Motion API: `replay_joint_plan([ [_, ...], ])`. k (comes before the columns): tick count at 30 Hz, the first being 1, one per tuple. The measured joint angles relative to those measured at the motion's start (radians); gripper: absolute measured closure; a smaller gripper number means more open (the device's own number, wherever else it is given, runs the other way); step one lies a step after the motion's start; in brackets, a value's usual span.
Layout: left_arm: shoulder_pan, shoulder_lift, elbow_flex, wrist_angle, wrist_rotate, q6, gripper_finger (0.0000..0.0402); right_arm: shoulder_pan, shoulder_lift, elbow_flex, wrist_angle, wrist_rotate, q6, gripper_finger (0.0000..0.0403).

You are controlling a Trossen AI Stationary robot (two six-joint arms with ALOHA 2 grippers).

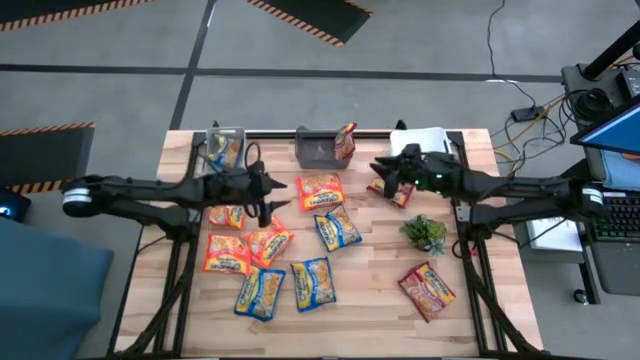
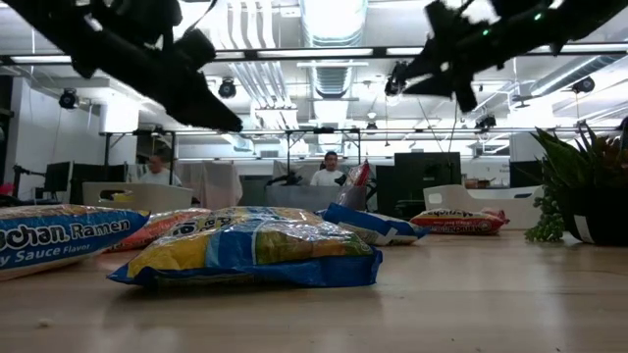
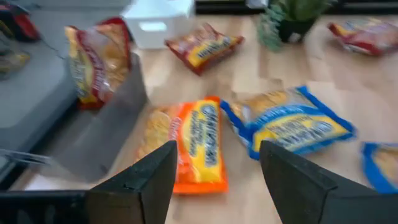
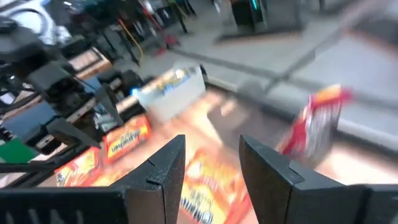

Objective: Sort Maruchan noodles
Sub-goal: Put the orange noodle pack into the white bin

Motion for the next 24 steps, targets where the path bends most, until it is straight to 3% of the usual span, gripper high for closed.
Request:
replay_joint_plan([
  [5, 0.003, 0.110, -0.054, 0.190, -0.033, -0.005, 0.0211, 0.000, 0.139, 0.074, -0.067, -0.084, 0.122, 0.0264],
  [13, 0.004, 0.350, -0.006, 0.229, -0.056, -0.006, 0.0262, -0.022, 0.355, 0.219, -0.213, -0.100, 0.144, 0.0260],
  [24, 0.034, 0.622, 0.109, 0.230, -0.125, 0.005, 0.0325, -0.060, 0.620, 0.305, -0.244, -0.154, 0.202, 0.0167],
])
